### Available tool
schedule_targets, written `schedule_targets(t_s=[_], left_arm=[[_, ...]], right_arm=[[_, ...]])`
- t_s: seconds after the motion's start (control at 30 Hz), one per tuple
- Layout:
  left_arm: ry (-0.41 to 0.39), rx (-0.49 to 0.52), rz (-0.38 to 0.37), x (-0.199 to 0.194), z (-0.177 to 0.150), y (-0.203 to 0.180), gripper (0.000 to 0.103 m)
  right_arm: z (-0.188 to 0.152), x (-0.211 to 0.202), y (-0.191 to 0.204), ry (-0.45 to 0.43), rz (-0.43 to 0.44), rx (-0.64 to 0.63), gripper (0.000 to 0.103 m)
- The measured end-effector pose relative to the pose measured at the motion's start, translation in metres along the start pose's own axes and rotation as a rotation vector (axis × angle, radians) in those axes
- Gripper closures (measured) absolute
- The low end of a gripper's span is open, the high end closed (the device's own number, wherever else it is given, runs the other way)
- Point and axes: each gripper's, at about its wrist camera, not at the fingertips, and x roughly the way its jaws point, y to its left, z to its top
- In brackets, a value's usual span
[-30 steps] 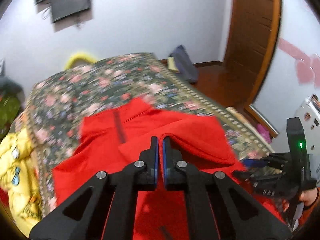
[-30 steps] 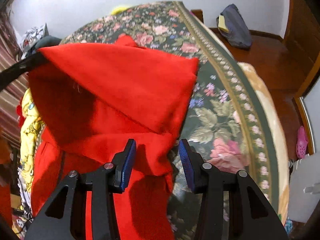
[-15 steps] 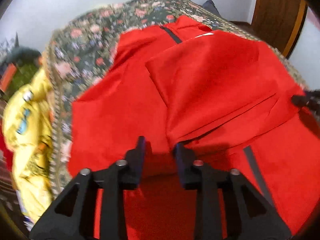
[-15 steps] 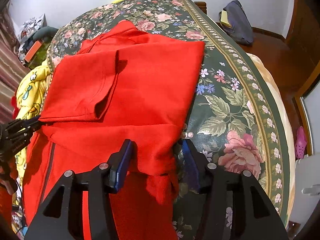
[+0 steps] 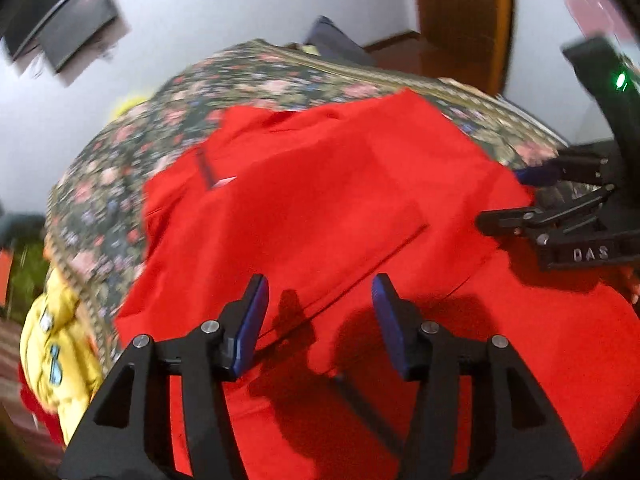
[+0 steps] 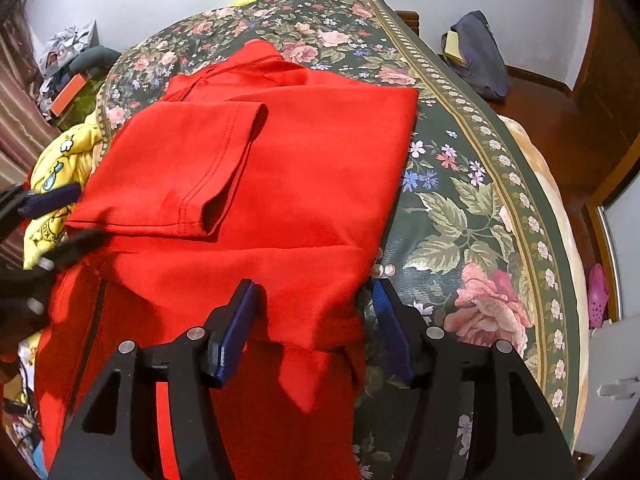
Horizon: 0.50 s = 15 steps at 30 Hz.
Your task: Fold large clothes
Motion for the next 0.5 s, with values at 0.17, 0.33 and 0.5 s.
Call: schedule_targets(t_s=[0.17,0.33,0.5], left_arm=[[0.044,-0.001,-0.056,0.031,0.016,-0.016,0.05],[0.05,-0.07,-0.115,0.043,0.028,-0.007,0.051],[0.032,-0.109,-0.175,0.036,0.027,-0.001,0.086]], right_arm=[[-0.001,0.001,0.002,-0.006,0.002,-0.005,0.043],[-0.002,0.001,0.003,-0.009,0.003,-0.008,0.041],[-0.002,0.002,0.003,-0.01,0.003,-0.007,0.041]])
